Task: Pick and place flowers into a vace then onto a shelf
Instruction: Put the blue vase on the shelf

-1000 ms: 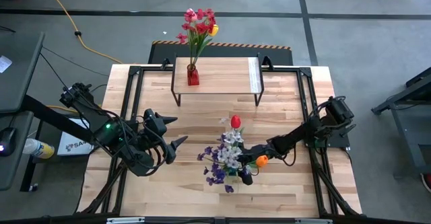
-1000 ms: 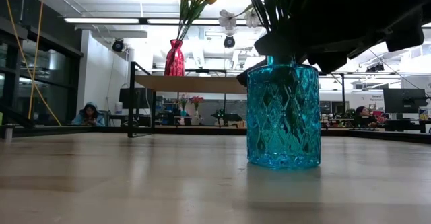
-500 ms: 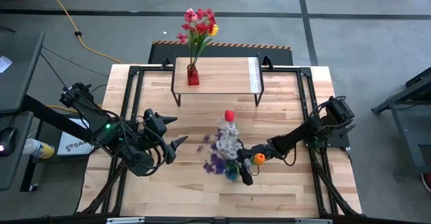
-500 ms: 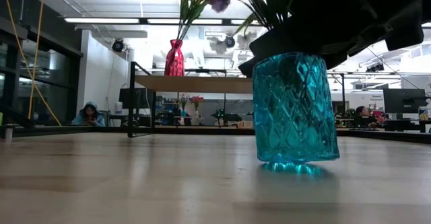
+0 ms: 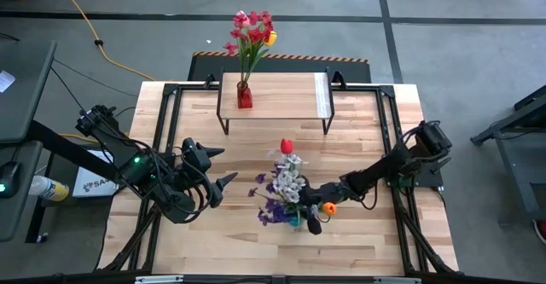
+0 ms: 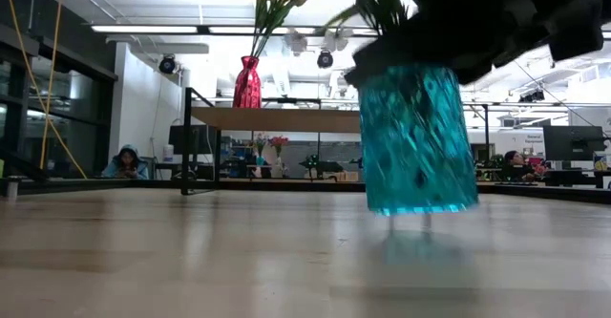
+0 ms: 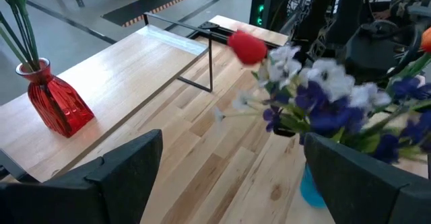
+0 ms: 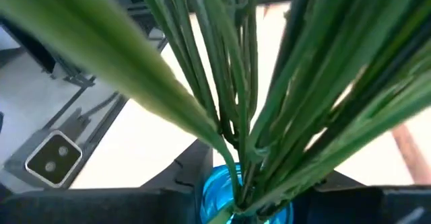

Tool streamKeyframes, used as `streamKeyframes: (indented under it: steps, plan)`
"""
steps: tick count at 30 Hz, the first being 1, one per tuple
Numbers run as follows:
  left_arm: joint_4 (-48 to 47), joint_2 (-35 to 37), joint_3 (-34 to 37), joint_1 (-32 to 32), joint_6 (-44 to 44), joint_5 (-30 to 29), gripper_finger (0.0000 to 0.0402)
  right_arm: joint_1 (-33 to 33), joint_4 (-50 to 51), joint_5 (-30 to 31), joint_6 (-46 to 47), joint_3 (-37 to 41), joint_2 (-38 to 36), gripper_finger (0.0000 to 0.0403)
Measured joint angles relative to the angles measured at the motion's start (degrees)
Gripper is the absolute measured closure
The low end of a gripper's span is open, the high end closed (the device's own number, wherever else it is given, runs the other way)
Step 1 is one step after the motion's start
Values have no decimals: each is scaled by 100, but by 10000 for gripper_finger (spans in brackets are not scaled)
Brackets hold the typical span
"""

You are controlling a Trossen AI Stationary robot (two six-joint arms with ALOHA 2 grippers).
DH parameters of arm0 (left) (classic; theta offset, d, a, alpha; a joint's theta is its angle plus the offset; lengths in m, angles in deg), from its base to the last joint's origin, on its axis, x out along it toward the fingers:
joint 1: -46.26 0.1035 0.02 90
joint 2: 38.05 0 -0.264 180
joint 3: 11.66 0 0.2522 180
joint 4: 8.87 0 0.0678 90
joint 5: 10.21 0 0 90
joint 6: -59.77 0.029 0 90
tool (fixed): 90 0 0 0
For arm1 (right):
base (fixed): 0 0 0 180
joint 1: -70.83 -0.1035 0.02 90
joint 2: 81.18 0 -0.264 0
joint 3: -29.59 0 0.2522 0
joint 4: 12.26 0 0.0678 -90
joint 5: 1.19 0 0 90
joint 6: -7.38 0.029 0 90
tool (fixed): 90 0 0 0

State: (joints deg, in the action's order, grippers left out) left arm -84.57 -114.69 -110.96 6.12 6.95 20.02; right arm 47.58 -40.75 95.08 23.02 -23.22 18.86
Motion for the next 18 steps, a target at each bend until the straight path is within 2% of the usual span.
streamKeyframes:
  steps: [9, 18]
  plan:
    - [-7, 0, 0, 0, 2, 0, 9, 141, 811, 698, -164, -2, -854, 293]
    - [2, -3, 0, 0, 0, 37, 9, 878, 1669, 830, -558, -7, -2312, 296]
